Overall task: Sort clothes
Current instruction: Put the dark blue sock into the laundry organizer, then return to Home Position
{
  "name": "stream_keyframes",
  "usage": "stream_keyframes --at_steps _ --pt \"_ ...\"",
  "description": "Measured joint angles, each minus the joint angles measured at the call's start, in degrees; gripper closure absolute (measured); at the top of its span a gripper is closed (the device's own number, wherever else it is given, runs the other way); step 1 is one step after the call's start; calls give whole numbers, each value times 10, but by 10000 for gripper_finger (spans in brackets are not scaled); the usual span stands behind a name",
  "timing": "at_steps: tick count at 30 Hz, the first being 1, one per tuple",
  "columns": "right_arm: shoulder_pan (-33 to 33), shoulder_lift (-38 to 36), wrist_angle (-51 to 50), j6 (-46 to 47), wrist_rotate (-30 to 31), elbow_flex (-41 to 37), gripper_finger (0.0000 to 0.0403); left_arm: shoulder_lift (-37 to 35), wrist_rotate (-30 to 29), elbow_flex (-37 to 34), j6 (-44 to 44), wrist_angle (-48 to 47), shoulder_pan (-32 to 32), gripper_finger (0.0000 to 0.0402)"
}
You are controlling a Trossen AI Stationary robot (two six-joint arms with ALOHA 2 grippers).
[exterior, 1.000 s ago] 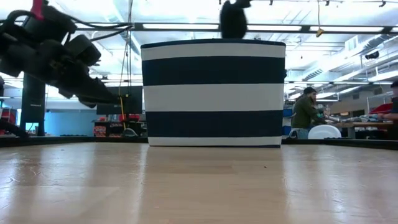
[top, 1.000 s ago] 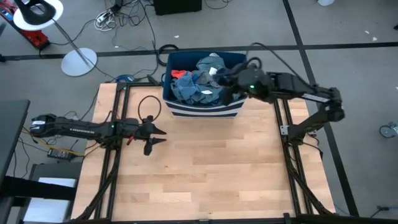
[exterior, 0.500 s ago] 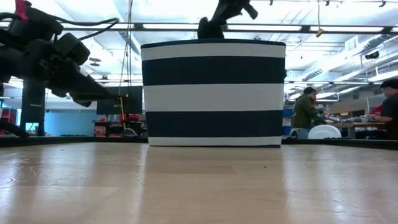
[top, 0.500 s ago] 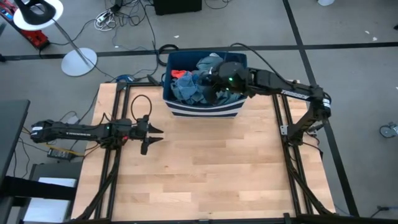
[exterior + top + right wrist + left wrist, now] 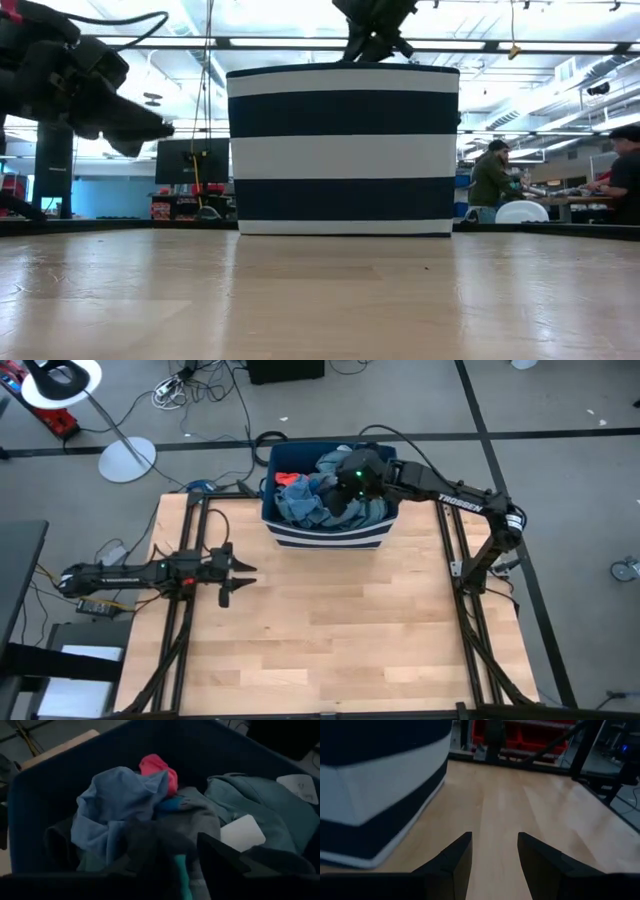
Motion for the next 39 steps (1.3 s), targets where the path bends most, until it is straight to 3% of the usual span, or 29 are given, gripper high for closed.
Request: stream_keyframes --at_steps 8,12,17,23,31,39 --pt "-2 -57 -14 -13 -3 0 221 -23 0 0 6 0 0 239" --pt "20 -95 -72 12 -3 0 218 -23 0 0 6 0 0 239" --pt "77 -129 -205 42 19 0 221 -24 0 0 -1 0 0 239" --pt "194 -157 -253 97 86 -9 222 -24 0 0 -7 -1 0 239" --pt "360 -210 -210 172 200 -172 231 -39 0 0 -15 0 0 239" --pt "409 -244 40 181 181 -398 233 -99 3 0 -8 0 0 239"
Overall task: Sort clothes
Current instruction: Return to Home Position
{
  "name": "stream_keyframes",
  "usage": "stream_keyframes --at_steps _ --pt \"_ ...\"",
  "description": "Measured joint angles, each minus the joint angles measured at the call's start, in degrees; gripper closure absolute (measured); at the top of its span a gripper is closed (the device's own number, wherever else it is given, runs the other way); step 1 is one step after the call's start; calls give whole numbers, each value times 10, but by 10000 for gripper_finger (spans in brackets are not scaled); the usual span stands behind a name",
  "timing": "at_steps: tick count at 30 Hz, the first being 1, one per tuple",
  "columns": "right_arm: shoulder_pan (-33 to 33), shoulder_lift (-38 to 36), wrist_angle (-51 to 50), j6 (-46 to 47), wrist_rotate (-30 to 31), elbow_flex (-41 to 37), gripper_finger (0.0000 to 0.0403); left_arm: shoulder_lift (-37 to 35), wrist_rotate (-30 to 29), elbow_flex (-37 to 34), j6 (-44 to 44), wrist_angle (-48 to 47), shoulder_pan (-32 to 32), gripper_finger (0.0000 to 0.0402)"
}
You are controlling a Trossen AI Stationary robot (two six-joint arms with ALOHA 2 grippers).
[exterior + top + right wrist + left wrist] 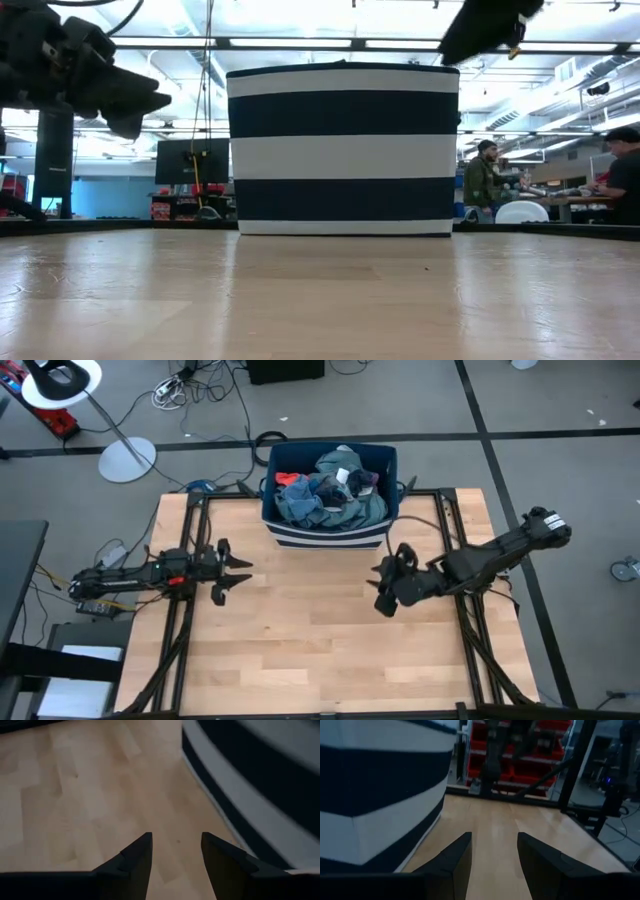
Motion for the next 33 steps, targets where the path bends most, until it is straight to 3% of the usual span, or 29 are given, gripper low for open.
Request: stream_keyframes --at_steps 13,17,23,28,33 --pt "-26 -2 391 -73 -56 -252 238 -17 4 0 -21 0 0 239" --pt "-32 -2 431 -52 -59 -292 238 -17 26 0 -35 4 0 239" --pt "-25 -2 432 57 -64 -327 238 -17 34 0 -44 5 0 239" --pt "-31 -2 480 -4 -72 -366 238 -17 36 0 -47 5 0 239" --pt "-66 -3 626 -65 -146 -438 238 -17 38 0 -48 6 0 239"
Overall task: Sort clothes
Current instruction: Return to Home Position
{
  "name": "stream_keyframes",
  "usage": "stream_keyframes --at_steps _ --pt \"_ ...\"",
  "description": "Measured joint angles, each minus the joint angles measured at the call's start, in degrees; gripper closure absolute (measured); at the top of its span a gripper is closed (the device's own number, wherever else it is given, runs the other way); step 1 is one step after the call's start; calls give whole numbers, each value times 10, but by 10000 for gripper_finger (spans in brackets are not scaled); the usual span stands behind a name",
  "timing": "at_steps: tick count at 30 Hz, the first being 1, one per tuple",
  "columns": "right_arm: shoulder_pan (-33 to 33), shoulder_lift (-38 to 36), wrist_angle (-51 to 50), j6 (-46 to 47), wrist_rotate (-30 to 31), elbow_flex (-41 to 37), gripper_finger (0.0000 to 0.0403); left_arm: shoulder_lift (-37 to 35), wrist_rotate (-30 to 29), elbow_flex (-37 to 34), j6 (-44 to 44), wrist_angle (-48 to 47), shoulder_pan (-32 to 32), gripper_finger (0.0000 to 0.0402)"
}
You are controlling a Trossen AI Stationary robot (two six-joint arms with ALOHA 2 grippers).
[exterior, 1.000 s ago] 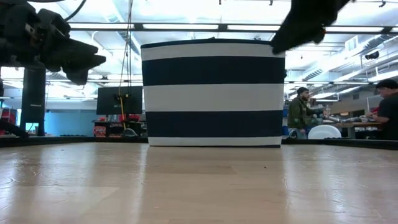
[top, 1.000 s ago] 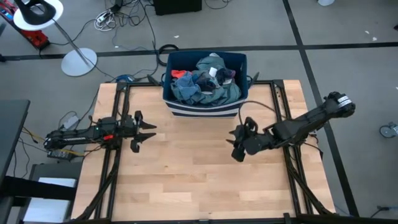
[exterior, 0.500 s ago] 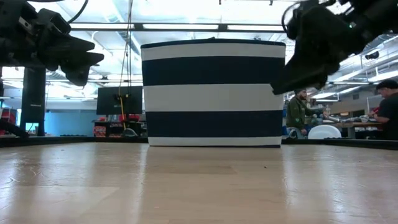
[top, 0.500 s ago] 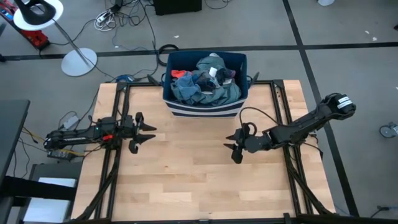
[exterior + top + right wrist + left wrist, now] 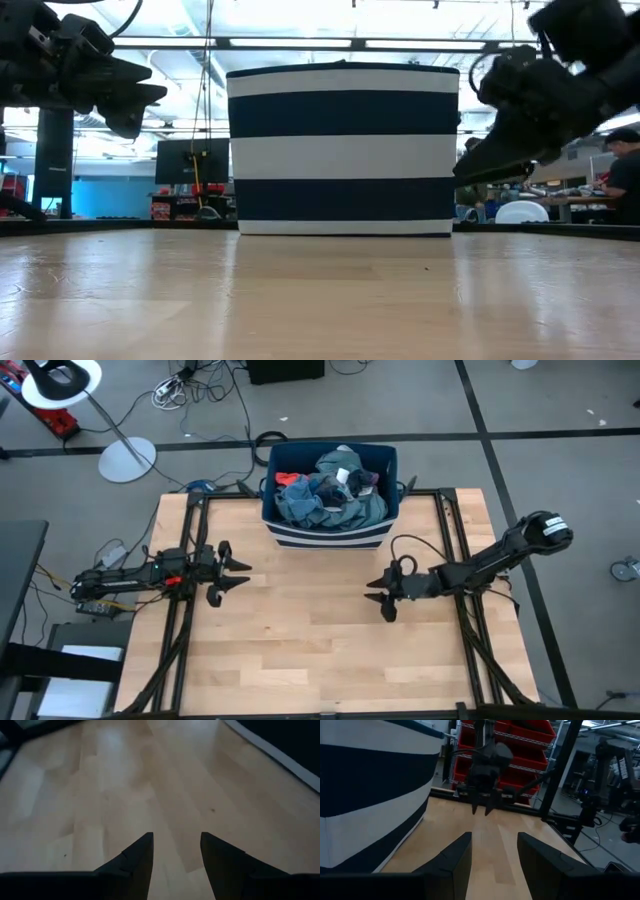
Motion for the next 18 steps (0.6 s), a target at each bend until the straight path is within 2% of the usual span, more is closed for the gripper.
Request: stream_keyframes --at_steps 4,10,14,18 --pt "-36 -14 91 -24 -38 -59 238 0 0 0 0 0 0 239" --pt "-56 -57 121 -65 -63 -120 238 0 0 0 0 0 0 239" --pt "-56 -101 176 -87 -64 -167 238 0 0 0 0 0 0 239" --pt "-56 -145 151 -101 -64 -177 238 0 0 0 0 0 0 239"
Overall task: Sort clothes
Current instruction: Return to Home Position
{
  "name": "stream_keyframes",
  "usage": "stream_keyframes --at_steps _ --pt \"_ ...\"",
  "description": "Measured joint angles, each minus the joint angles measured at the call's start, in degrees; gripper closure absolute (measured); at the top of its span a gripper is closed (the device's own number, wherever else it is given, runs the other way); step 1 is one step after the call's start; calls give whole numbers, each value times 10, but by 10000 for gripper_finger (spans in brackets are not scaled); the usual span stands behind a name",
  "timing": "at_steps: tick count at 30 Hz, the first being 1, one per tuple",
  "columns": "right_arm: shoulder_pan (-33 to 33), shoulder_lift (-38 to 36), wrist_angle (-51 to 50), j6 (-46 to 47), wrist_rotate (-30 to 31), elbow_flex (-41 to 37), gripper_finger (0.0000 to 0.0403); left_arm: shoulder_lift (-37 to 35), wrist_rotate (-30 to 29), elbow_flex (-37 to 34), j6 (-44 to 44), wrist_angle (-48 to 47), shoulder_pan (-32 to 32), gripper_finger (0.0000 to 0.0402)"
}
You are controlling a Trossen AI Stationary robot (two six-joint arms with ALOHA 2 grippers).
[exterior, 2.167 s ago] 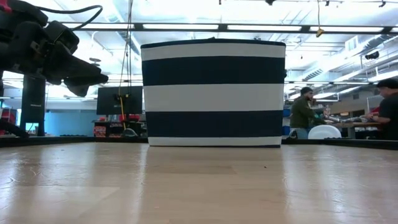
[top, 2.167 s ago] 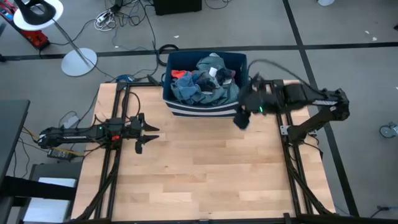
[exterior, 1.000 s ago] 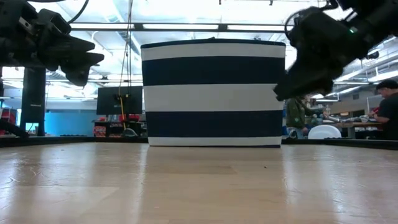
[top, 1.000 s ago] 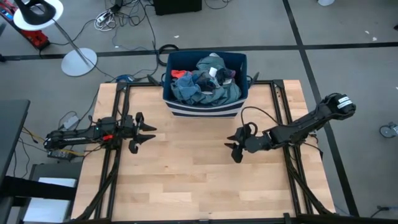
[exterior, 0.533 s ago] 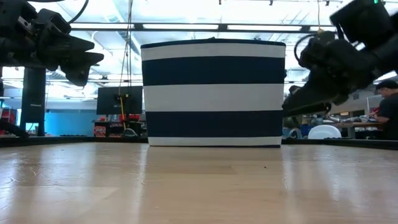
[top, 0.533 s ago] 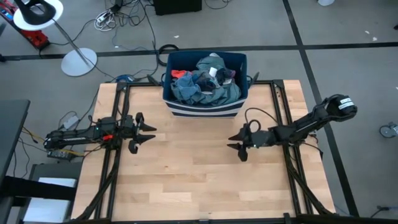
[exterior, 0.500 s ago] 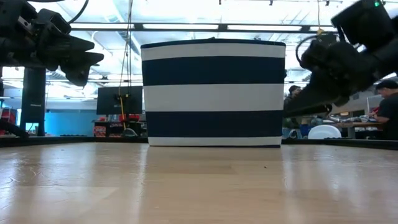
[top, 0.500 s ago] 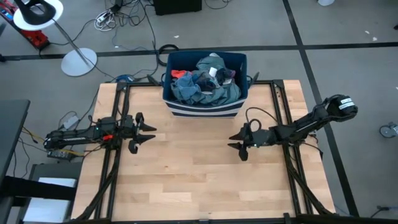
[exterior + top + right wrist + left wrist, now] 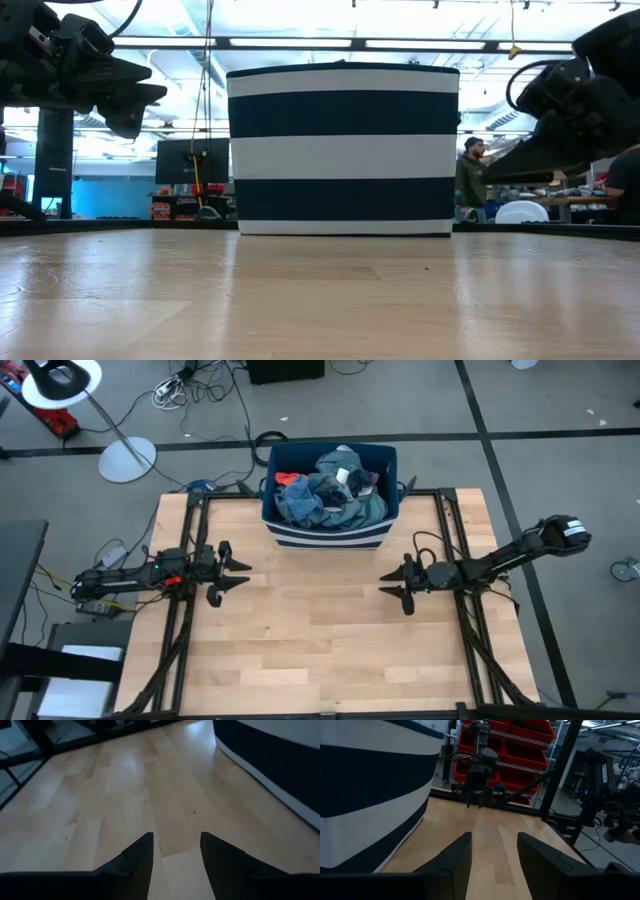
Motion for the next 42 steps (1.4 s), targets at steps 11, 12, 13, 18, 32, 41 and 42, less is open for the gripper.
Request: stream_keyframes --at_steps 11,12,13,18,32,41,42 --pt "0 -88 -103 -5 -2 0 238 0 0 0 0 0 0 239" --pt "0 -100 -116 -8 -9 0 238 0 0 0 0 0 0 239" --pt "0 -110 -124 -9 -14 0 238 0 0 0 0 0 0 239" --pt "0 -167 -204 6 -32 -1 238 0 0 0 -1 0 0 239" --pt "0 -302 -342 32 -65 -1 238 0 0 0 -1 0 0 239" --pt "-3 -323 -374 -3 -61 11 238 0 0 0 20 0 0 239" --pt "-4 -323 -374 -10 -60 11 238 0 0 0 24 0 0 239"
